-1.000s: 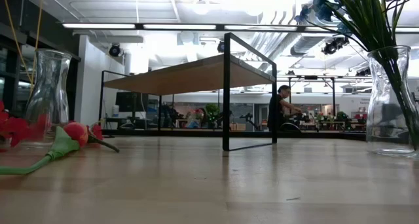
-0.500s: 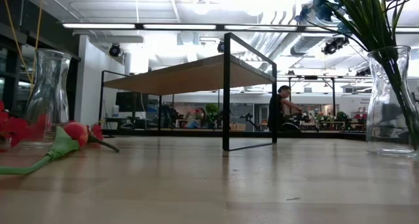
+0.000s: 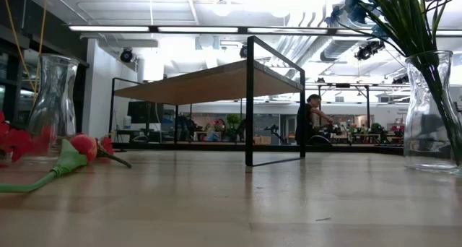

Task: Pick and place flowers into a vace then onto a shelf
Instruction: Put the dark red tulip into the right transparent vase

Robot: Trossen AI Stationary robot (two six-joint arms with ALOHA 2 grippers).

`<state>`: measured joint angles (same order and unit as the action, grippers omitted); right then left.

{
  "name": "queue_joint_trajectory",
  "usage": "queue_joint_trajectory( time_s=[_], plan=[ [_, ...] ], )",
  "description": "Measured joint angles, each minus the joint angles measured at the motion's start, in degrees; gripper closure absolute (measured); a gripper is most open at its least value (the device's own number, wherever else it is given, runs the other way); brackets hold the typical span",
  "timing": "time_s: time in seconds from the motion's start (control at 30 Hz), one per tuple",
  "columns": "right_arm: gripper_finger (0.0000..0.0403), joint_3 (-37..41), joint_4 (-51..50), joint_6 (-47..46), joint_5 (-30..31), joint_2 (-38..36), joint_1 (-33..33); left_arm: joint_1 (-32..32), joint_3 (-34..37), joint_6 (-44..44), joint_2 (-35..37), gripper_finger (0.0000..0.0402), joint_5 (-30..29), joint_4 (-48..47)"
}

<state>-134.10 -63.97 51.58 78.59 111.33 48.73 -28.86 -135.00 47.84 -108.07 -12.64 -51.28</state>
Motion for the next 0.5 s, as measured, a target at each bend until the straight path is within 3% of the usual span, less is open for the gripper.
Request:
queue_joint_trajectory(
  time_s=[0.3, 0.5],
  plan=[
    [0.0328, 0.0, 3.52, -0.82, 1.4, -0.02, 3.05, 0.45, 0.0, -0.66, -0.03, 0.0372, -3.29, -2.17],
    [0.0288, -0.02, 4.27, -6.51, 1.79, -0.02, 5.79, 2.1, 0.0, -1.31, -0.07, 0.0372, -4.44, -3.36]
  ],
)
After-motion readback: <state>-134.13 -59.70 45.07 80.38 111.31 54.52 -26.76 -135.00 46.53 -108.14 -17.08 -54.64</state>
